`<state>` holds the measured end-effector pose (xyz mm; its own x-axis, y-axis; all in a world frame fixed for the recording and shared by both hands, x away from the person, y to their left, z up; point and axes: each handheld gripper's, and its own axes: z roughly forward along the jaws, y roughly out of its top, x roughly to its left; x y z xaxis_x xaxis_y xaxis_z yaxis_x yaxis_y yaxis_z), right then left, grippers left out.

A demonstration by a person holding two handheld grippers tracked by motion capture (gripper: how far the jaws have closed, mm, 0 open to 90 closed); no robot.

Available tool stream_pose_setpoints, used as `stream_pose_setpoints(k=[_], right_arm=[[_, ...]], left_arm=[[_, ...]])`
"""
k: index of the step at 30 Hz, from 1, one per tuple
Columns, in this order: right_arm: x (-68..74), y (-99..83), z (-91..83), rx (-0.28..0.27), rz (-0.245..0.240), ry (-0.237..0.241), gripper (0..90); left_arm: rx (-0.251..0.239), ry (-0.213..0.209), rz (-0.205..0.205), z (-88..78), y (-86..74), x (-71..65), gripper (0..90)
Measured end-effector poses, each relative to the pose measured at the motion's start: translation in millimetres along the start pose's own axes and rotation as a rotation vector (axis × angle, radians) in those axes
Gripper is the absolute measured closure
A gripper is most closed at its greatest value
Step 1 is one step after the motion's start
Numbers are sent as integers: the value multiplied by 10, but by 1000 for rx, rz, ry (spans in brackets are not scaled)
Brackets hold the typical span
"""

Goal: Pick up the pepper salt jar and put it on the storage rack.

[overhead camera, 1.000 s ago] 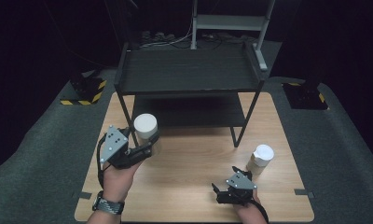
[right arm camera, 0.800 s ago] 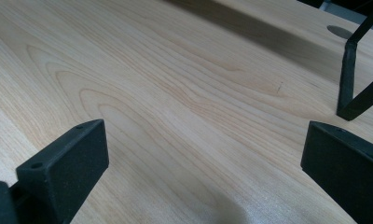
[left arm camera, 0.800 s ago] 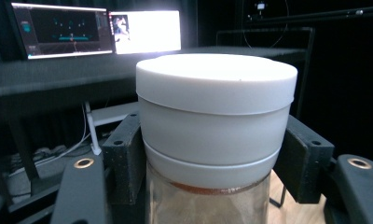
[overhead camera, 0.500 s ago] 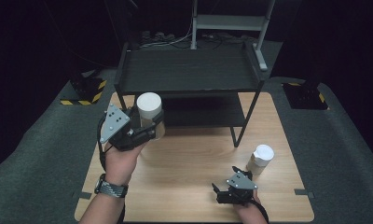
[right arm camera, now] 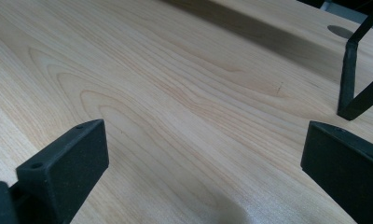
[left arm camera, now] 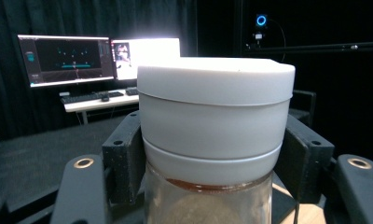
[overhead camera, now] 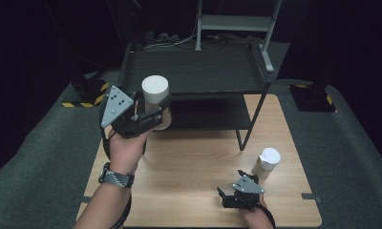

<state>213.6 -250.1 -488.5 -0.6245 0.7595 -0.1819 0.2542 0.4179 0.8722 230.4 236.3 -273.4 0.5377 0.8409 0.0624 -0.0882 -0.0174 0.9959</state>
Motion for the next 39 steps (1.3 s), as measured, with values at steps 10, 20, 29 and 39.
stream_pose_setpoints(k=[10,20,29,39], right_arm=[[-18,1,0,1,10,4,0],[-19,-4,-2,-2,10,5,0],[-21,-6,-3,-3,10,7,0],[-31,-12,-7,-6,14,12,0]], left_arm=[[-36,3,-2,203,226,40,344],[-58,5,-42,394,309,91,344],[-49,30,-22,637,376,102,343],[-36,53,-18,881,392,135,344]])
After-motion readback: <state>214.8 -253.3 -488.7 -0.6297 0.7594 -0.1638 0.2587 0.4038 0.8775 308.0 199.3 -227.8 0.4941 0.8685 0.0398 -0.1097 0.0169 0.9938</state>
